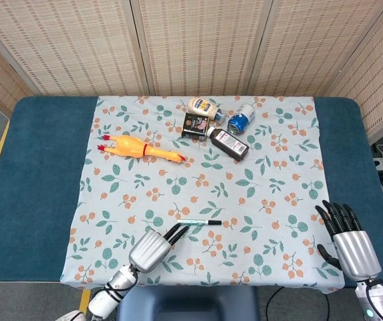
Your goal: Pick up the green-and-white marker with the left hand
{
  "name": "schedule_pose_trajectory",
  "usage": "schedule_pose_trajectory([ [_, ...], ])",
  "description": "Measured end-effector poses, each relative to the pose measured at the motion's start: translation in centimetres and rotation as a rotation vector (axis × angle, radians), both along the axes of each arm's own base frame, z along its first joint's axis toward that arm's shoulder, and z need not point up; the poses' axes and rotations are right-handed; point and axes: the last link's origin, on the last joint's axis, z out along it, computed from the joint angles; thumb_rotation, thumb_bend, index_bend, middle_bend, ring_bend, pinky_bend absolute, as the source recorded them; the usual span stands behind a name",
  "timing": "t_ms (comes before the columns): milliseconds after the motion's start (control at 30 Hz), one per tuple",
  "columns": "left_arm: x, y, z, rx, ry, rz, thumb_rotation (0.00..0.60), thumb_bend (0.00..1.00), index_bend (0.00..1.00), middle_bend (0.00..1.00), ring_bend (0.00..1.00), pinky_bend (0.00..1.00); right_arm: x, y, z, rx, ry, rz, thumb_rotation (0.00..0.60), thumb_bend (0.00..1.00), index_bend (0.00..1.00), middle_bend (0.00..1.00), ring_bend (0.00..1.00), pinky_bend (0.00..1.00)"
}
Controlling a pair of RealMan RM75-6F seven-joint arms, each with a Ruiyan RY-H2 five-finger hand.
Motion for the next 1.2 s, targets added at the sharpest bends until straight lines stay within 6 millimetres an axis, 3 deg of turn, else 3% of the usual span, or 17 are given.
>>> schedule_pose_trajectory([
  [200,1.0,1.2,-1.9,0.022,0.053,-0.015,0.6,0.45,0.21,0.23,0.95,1.0,-0.2,-0.2,-0.3,0.015,0.009,-0.014,0.6,0.19,0.0,0.0,0.0,0.0],
  [500,2.1,2.5,-3.8,0.105,0.106,-0.045,0.6,0.45,0.19,0.24,0.95,1.0,-0.4,-0.3,-0.5,0.024,0.016,-0.032,0.6,0.19,0.0,0.0,0.0,0.0],
  [1200,3.0,4.2,-6.2,0.229,0.236,-0.115,0.6,0.42,0.33,0.37,0.95,1.0,-0.5,-0.4,-0.6,0.042,0.015,-0.046,0.6,0.19,0.0,0.0,0.0,0.0],
])
